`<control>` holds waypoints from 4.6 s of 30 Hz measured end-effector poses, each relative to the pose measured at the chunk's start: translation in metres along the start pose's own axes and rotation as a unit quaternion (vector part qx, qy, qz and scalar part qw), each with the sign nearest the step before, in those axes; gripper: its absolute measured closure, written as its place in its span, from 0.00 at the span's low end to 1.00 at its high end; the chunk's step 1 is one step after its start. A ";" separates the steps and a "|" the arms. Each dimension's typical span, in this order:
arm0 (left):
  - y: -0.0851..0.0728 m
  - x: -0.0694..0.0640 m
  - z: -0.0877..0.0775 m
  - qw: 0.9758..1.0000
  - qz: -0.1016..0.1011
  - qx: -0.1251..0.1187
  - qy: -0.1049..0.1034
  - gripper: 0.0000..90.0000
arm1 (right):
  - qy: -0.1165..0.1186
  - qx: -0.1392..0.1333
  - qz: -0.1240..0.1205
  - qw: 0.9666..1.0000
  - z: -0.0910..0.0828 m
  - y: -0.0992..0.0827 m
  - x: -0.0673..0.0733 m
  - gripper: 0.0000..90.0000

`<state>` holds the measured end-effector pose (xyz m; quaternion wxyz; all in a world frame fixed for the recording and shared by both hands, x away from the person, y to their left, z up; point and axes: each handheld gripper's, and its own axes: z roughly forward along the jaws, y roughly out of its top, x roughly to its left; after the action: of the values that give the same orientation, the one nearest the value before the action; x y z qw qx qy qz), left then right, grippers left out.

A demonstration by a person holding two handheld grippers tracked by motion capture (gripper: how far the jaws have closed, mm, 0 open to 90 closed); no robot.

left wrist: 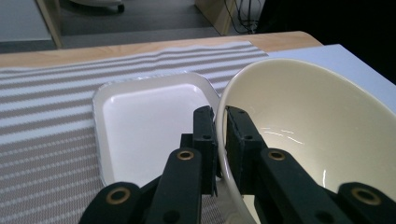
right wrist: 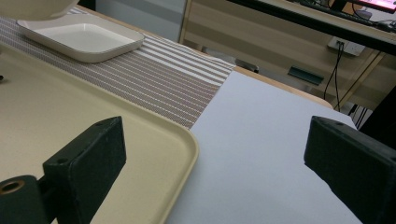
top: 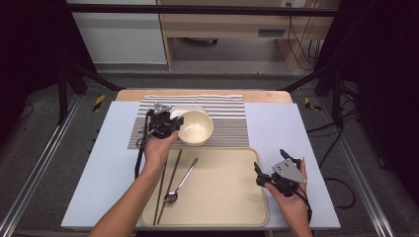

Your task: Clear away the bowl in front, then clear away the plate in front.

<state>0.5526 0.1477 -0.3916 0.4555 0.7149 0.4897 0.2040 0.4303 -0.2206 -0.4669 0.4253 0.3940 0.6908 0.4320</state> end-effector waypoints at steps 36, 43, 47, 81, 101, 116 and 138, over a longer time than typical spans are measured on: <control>-0.072 -0.061 -0.058 0.995 0.048 0.029 -0.088 0.91 | -0.007 0.000 0.003 1.000 -0.001 0.001 0.001 0.06; -0.085 -0.060 -0.061 0.994 0.043 0.039 -0.095 0.91 | -0.006 0.001 0.001 1.000 0.000 0.001 0.001 0.06; -0.093 -0.056 -0.060 0.994 0.039 0.048 -0.093 0.91 | -0.006 0.001 0.000 1.000 0.000 0.001 0.002 0.06; -0.109 -0.048 -0.051 0.990 0.036 0.083 -0.112 0.91 | -0.005 0.005 -0.002 1.000 0.001 0.000 0.001 0.06; -0.095 -0.050 -0.056 0.988 0.102 0.050 -0.101 0.54 | -0.005 0.008 -0.004 1.000 0.002 -0.002 0.001 0.06; -0.060 -0.040 -0.053 0.987 0.147 -0.009 -0.062 0.14 | -0.007 0.008 -0.006 1.000 0.002 -0.002 0.000 0.06; -0.004 0.027 0.002 0.994 0.109 -0.027 0.008 0.08 | -0.012 -0.001 0.006 1.000 0.001 -0.003 -0.004 0.06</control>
<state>0.5638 0.1714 -0.4004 0.4456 0.7497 0.4070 0.2715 0.4320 -0.2252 -0.4684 0.4315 0.4028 0.6828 0.4305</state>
